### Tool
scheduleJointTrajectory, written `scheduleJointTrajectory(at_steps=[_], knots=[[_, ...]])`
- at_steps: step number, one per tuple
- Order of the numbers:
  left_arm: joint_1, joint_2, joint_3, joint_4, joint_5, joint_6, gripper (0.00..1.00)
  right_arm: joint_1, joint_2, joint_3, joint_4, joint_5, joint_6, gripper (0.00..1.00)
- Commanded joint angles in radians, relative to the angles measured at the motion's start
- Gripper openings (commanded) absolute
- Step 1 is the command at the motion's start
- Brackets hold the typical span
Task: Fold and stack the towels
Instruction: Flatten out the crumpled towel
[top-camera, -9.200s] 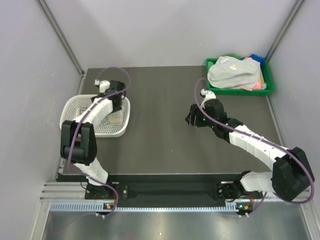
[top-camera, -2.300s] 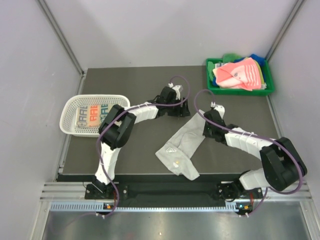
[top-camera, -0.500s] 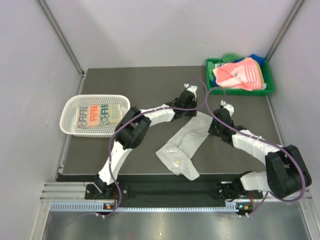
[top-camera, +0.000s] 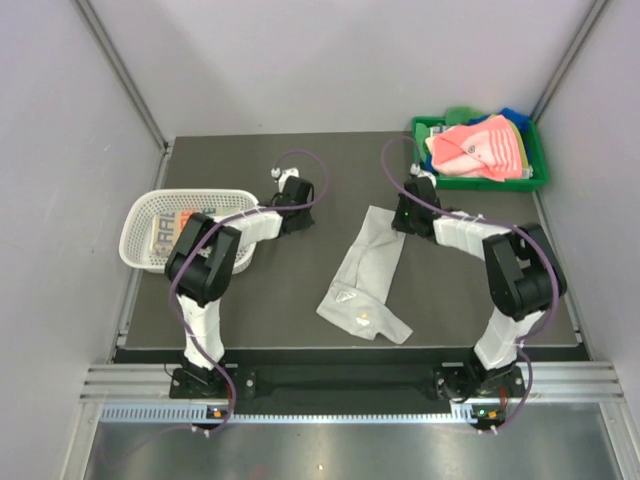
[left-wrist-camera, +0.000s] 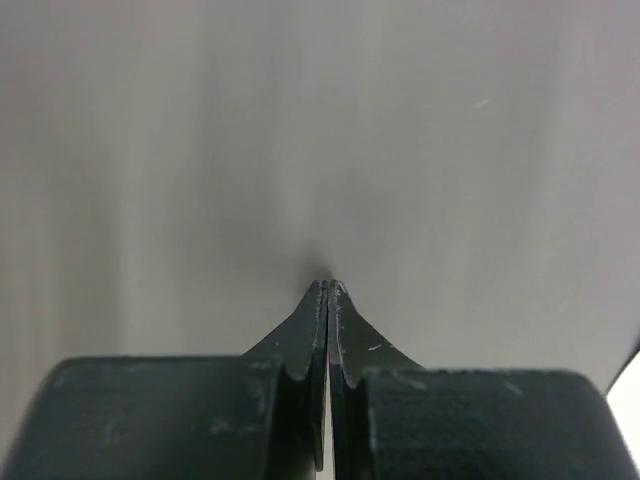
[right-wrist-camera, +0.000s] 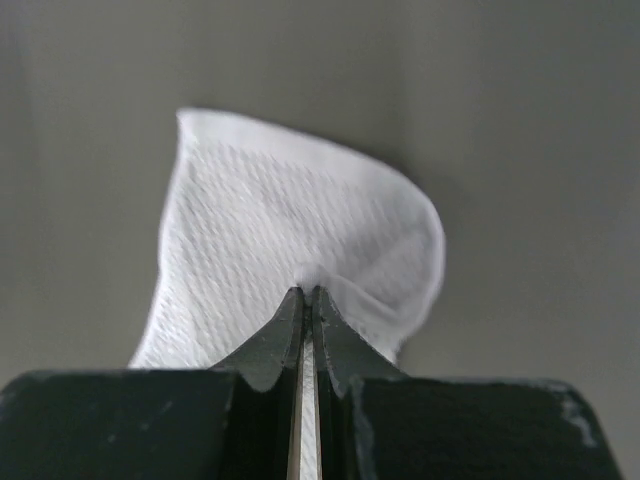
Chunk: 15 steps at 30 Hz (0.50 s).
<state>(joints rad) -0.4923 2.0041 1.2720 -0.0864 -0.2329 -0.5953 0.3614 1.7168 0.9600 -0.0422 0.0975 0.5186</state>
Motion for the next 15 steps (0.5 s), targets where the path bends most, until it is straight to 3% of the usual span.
scheduleJointTrajectory(at_steps=[1,5,7,8,11,15], knots=[[0.003,-0.051,-0.101,-0.02,0.049,0.024,0.0,-0.015,0.055,0.12,0.045,-0.028,-0.061,0.0],[0.0,-0.027,-0.033,0.002,0.181,0.054,0.02,-0.033,0.079,0.112,0.082,-0.115,-0.098,0.0],[-0.006,-0.001,0.019,-0.001,0.196,0.052,0.11,-0.036,0.116,0.14,0.087,-0.182,-0.104,0.0],[-0.006,0.005,0.033,0.002,0.205,0.048,0.21,-0.035,0.125,0.151,0.065,-0.167,-0.098,0.0],[-0.011,0.033,0.092,0.014,0.272,0.049,0.35,-0.036,0.13,0.161,-0.013,-0.03,-0.072,0.0],[-0.025,0.088,0.165,0.042,0.316,0.058,0.45,-0.035,0.171,0.184,-0.03,-0.01,-0.078,0.0]])
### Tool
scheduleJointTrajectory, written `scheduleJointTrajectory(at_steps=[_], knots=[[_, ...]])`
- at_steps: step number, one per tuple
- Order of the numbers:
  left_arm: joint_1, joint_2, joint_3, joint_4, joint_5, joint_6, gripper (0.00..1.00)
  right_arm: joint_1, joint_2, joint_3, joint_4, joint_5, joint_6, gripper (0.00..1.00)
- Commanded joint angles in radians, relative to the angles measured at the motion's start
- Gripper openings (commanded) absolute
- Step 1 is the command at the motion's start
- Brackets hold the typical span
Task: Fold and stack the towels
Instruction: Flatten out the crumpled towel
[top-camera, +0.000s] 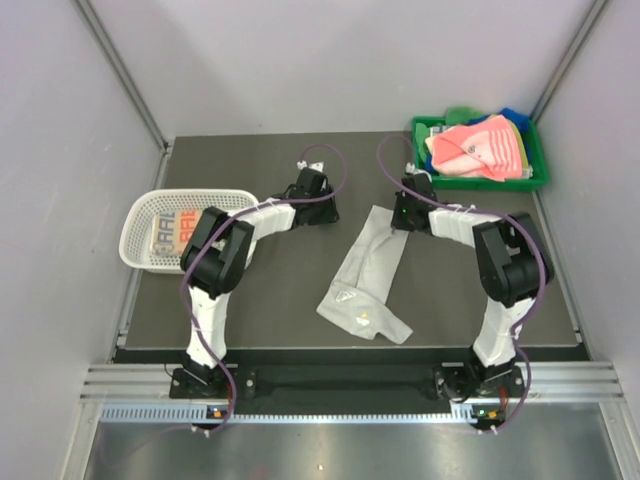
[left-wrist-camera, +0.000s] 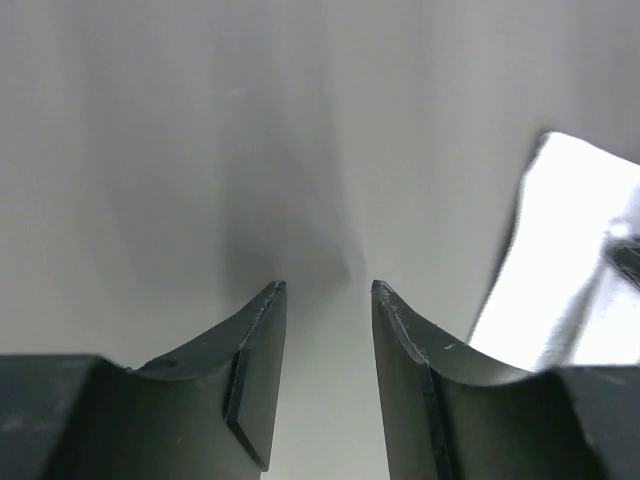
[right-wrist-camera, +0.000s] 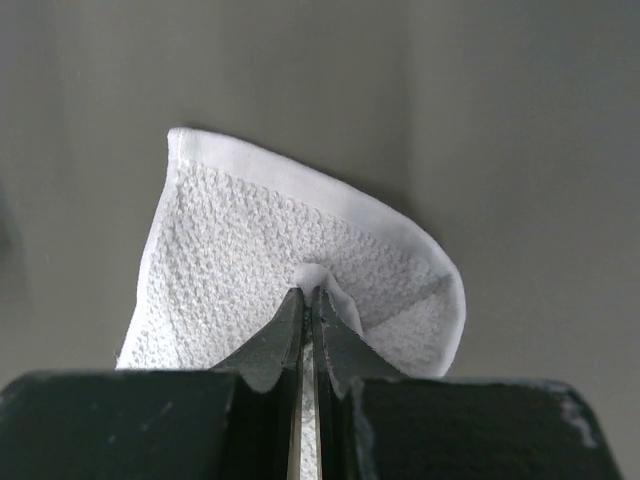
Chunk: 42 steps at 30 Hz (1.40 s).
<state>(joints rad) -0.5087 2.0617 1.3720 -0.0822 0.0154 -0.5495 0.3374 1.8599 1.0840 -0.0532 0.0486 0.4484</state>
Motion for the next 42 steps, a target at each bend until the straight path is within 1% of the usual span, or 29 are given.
scheduleJointTrajectory(at_steps=[1,3,4,6,7,9,10,13,16,19,24,31,33,39,42], knots=[[-0.01,0.04,0.076,0.035,0.08,0.008,0.45,-0.011,0.063,0.086,-0.017,0.028,-0.013,0.0],[-0.007,0.046,0.073,0.036,0.072,-0.015,0.45,0.012,0.1,0.115,-0.001,-0.021,-0.014,0.0],[-0.008,0.038,0.049,0.045,0.063,-0.023,0.46,0.026,0.123,0.137,0.007,-0.038,-0.013,0.0],[-0.007,0.008,0.012,0.056,0.006,-0.044,0.48,0.083,0.146,0.157,0.033,-0.044,-0.01,0.0],[-0.004,-0.006,-0.004,0.053,-0.006,-0.053,0.48,0.103,0.174,0.186,0.035,-0.073,-0.008,0.0],[0.007,-0.047,-0.059,0.056,-0.089,-0.079,0.5,0.155,0.2,0.22,0.045,-0.114,0.007,0.0],[0.018,-0.072,-0.095,0.062,-0.107,-0.096,0.51,0.182,0.217,0.224,0.076,-0.127,0.013,0.0],[0.038,-0.107,-0.137,0.073,-0.133,-0.109,0.55,0.224,0.225,0.226,0.121,-0.177,0.032,0.0],[0.053,-0.109,-0.143,0.061,-0.129,-0.119,0.57,0.239,0.206,0.206,0.139,-0.173,0.055,0.0],[0.056,-0.1,-0.142,0.05,-0.132,-0.139,0.57,0.23,0.191,0.189,0.128,-0.158,0.072,0.0],[0.056,-0.081,-0.132,-0.007,-0.155,-0.176,0.53,0.216,0.17,0.166,0.127,-0.145,0.07,0.0],[0.049,-0.058,-0.139,-0.025,-0.117,-0.222,0.49,0.212,0.167,0.168,0.127,-0.156,0.07,0.0],[0.047,-0.042,-0.13,-0.047,-0.115,-0.233,0.43,0.212,0.162,0.166,0.128,-0.154,0.072,0.0],[0.032,-0.028,-0.152,-0.054,-0.117,-0.256,0.38,0.207,0.165,0.165,0.133,-0.167,0.07,0.0],[0.026,-0.009,-0.157,-0.062,-0.126,-0.265,0.32,0.204,0.167,0.163,0.141,-0.171,0.073,0.0]])
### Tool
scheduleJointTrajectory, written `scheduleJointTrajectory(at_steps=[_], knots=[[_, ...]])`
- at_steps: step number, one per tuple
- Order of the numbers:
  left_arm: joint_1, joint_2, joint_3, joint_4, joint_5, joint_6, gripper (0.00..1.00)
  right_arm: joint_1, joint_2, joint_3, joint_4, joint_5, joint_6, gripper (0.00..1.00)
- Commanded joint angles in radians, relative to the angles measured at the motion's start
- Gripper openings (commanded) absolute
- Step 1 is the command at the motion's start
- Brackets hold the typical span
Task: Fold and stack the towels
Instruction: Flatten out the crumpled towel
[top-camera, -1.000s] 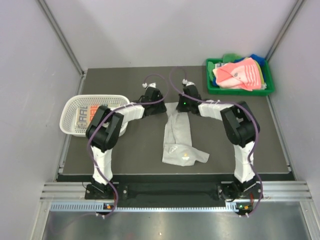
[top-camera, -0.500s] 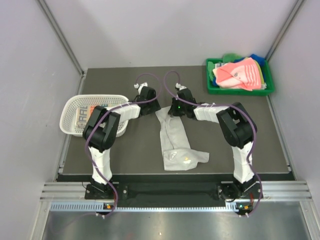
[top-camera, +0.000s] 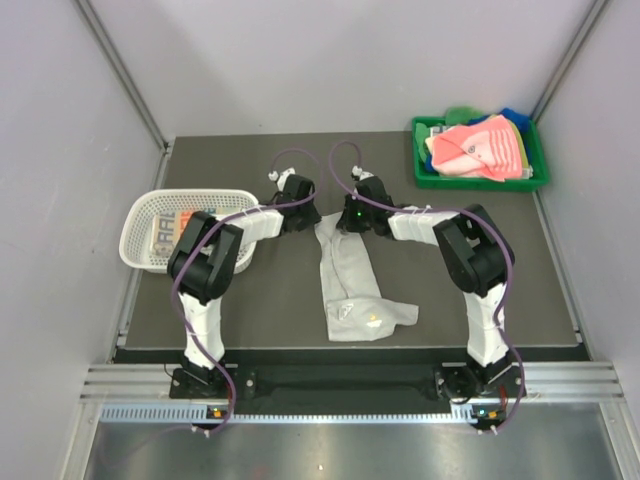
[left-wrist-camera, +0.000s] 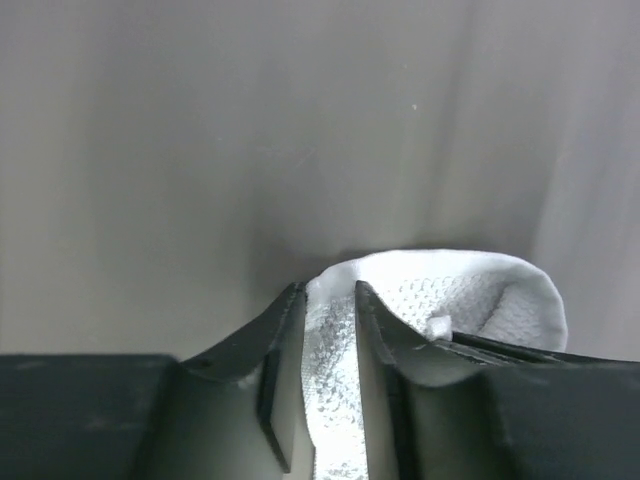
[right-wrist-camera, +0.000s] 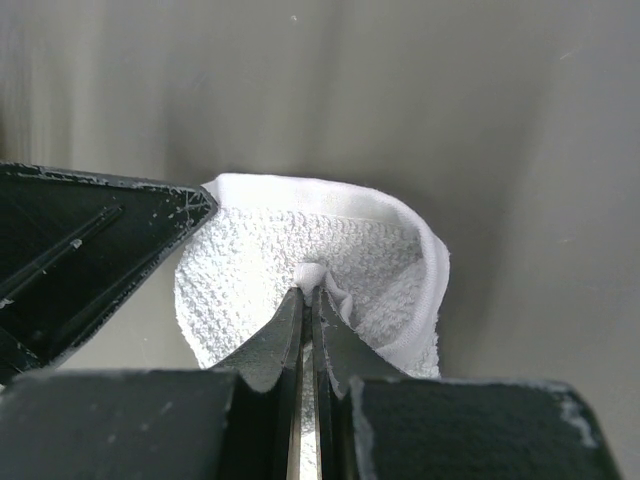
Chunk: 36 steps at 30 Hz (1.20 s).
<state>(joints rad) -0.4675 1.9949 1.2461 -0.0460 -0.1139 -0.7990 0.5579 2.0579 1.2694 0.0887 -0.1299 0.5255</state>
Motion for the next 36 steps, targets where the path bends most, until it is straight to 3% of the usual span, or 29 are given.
scheduleJointTrajectory(at_steps=[1,9,16,17,21,24,36], knots=[[-0.017,0.062,-0.034,-0.098,0.002,-0.019,0.29,-0.015,-0.03,-0.022,0.002,0.006,-0.002,0.0],[-0.017,0.082,-0.039,-0.103,-0.004,-0.028,0.02,-0.026,-0.036,-0.016,0.014,-0.008,0.002,0.0],[-0.017,0.042,-0.047,-0.083,0.045,0.0,0.0,-0.044,-0.041,-0.047,0.046,-0.034,0.016,0.0],[-0.017,0.038,-0.048,-0.078,0.055,0.006,0.01,-0.049,-0.044,-0.051,0.054,-0.036,0.016,0.0],[-0.016,0.016,-0.063,-0.075,0.072,0.0,0.32,-0.056,-0.044,-0.068,0.068,-0.042,0.019,0.0],[-0.017,-0.013,-0.085,-0.084,0.05,-0.006,0.45,-0.059,-0.047,-0.079,0.075,-0.045,0.021,0.0],[-0.04,-0.013,-0.105,-0.134,0.014,-0.028,0.49,-0.065,-0.038,-0.09,0.105,-0.06,0.037,0.0]])
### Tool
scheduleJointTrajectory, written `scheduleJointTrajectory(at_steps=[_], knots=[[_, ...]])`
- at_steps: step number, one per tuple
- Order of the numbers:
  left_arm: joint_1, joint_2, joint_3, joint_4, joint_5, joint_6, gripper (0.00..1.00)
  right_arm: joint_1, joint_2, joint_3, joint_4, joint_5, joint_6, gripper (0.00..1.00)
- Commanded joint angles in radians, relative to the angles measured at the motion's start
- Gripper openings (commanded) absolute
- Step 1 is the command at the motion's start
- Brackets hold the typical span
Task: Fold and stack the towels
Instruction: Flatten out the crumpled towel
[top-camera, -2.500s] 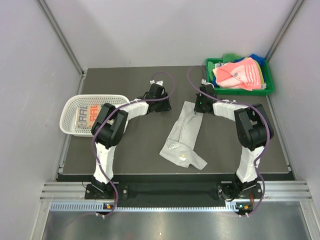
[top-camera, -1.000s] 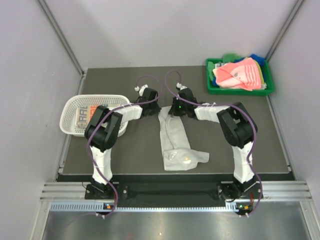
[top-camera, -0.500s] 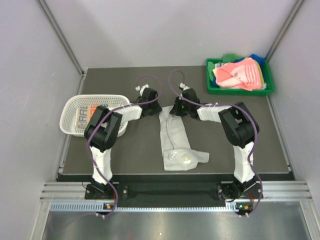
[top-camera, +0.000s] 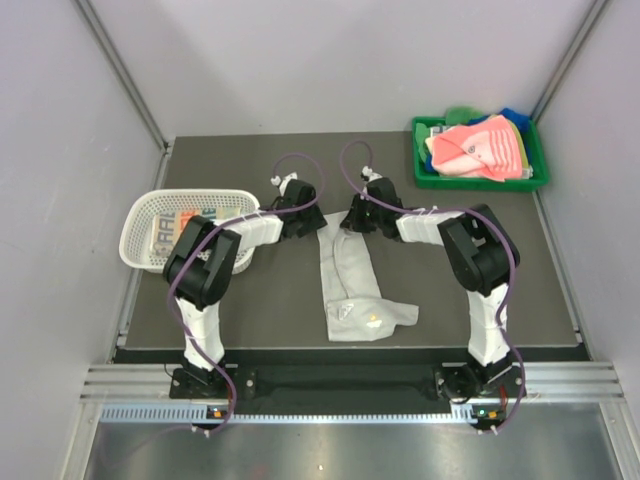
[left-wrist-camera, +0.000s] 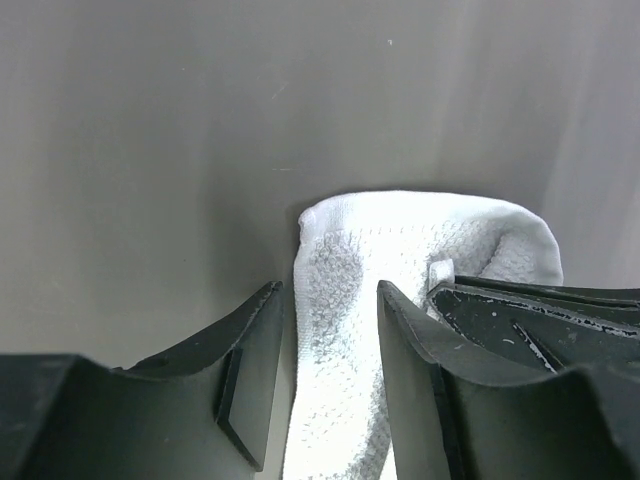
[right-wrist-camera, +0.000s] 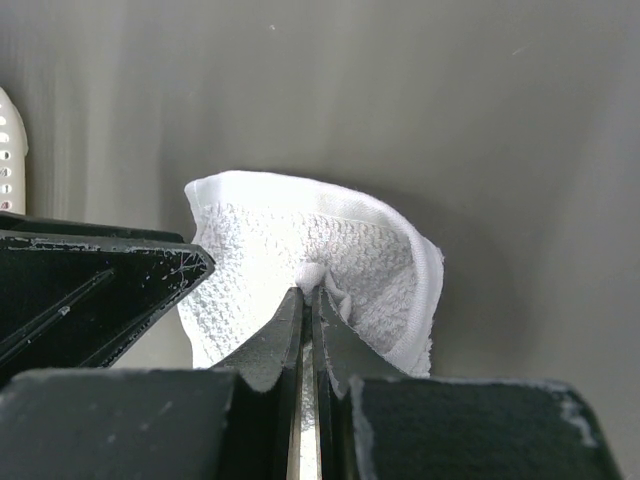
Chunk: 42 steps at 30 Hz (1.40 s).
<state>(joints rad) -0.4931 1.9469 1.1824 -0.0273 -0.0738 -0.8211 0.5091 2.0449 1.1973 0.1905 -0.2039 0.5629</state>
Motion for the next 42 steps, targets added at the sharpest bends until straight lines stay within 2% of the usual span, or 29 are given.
scheduleJointTrajectory(at_steps=[1,4,8,12,13,15,21,27,33,42], knots=[[-0.016,0.044,-0.034,-0.152,-0.032,-0.006,0.49,-0.017,-0.025,-0.018,0.004,0.009,0.005,0.0],[-0.022,0.089,-0.003,-0.161,-0.023,-0.013,0.46,-0.017,-0.028,-0.024,0.013,0.001,0.011,0.0],[-0.024,0.11,-0.001,-0.152,-0.03,-0.032,0.37,-0.02,-0.037,-0.025,0.013,-0.005,0.009,0.0],[-0.024,0.138,0.029,-0.158,-0.027,-0.021,0.19,-0.024,-0.045,-0.024,0.013,-0.012,0.009,0.0],[-0.024,0.141,0.036,-0.158,-0.027,-0.016,0.09,-0.026,-0.049,-0.025,0.013,-0.014,0.009,0.0],[-0.022,0.139,0.049,-0.168,-0.035,-0.004,0.0,-0.029,-0.058,-0.027,0.015,-0.015,0.008,0.0],[-0.022,0.041,0.077,-0.236,-0.119,0.069,0.0,-0.053,-0.153,-0.059,-0.006,-0.023,-0.015,0.0],[-0.022,-0.152,0.062,-0.29,-0.172,0.149,0.0,-0.073,-0.353,-0.071,-0.101,-0.014,-0.104,0.0],[-0.056,-0.406,0.025,-0.338,-0.155,0.247,0.0,-0.073,-0.658,-0.096,-0.222,0.009,-0.234,0.0],[-0.191,-0.819,0.005,-0.413,-0.094,0.384,0.0,-0.073,-1.079,-0.136,-0.362,-0.028,-0.333,0.0]])
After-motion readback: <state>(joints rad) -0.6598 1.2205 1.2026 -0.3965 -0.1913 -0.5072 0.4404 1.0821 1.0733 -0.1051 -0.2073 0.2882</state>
